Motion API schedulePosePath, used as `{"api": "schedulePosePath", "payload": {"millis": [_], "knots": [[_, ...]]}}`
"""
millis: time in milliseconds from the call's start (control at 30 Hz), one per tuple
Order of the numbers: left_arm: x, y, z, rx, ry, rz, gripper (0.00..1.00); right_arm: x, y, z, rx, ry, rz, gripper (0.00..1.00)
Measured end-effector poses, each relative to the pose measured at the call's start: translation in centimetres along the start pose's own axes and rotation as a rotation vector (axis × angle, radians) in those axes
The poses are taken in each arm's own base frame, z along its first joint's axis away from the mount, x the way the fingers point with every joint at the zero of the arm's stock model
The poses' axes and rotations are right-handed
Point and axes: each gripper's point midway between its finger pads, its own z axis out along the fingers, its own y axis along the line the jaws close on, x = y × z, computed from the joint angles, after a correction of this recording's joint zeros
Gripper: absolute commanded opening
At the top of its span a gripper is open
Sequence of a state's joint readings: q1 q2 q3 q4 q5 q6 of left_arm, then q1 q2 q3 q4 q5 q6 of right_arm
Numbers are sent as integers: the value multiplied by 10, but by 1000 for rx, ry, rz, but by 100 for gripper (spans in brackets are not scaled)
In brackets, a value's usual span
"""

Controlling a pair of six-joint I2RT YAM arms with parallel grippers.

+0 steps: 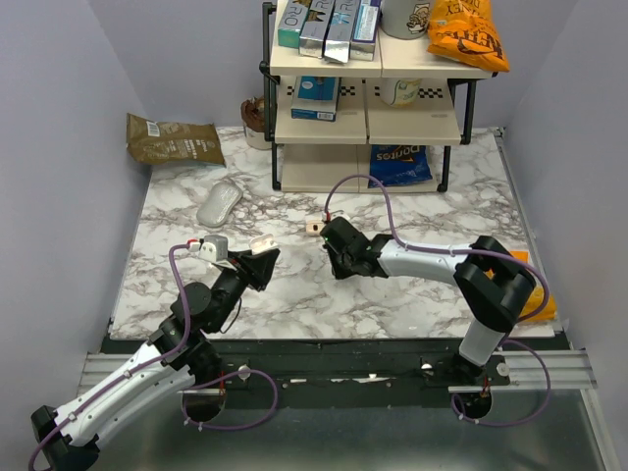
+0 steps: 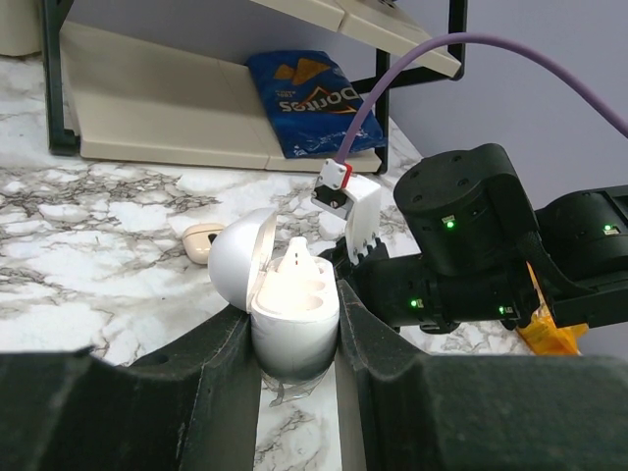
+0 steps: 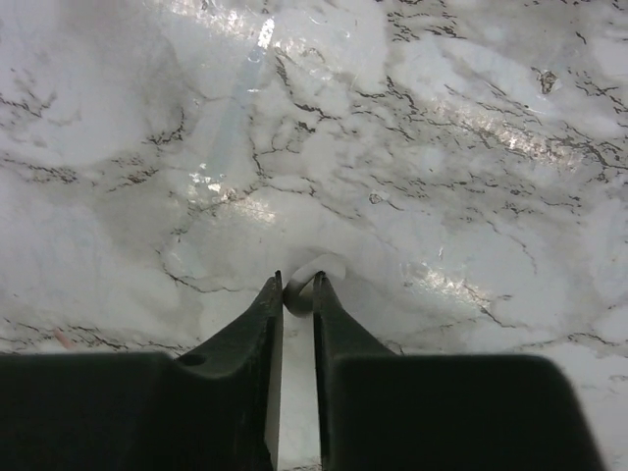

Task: Insert the wireless bluetooth earbuds into the charging case
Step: Pick up the left earbud from the center of the board, then insert the left earbud into the left side groove of the charging case.

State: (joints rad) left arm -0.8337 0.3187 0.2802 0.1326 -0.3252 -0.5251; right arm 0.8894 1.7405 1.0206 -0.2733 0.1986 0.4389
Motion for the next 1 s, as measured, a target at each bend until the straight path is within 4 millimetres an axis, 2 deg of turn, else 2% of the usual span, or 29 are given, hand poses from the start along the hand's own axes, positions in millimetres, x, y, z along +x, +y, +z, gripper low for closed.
{"api": "schedulePosePath", "payload": {"millis": [67,267,333,400,467,633,700,867,1000], "knots": [[0,0,0,0,0,0,0,-1,0,0,2,-2,8,1],[0,0,0,1,-1,0,0,-5,-2,-5,3,-26,8,0],[-1,0,0,1,-2,-1,0,0,-7,-14,-4,-33,-5,1],[-1,0,0,1,-2,-1,0,3,-8,-31,-39,-52,-26,0],[-1,0,0,3,-3,-2,0,-4,-6,-57,-101,-107,-46,1],[1,-3,0,13,7,-1,0,-53,21,-139,-320,-334,-116,0],[4,-5,2,24,18,0,0,-63,32,-170,-409,-403,-154,1],[10,-22,7,111,49,8,0,-70,55,-244,-635,-533,-242,0],[12,-56,10,279,93,47,0,-68,72,-306,-824,-622,-326,0]]}}
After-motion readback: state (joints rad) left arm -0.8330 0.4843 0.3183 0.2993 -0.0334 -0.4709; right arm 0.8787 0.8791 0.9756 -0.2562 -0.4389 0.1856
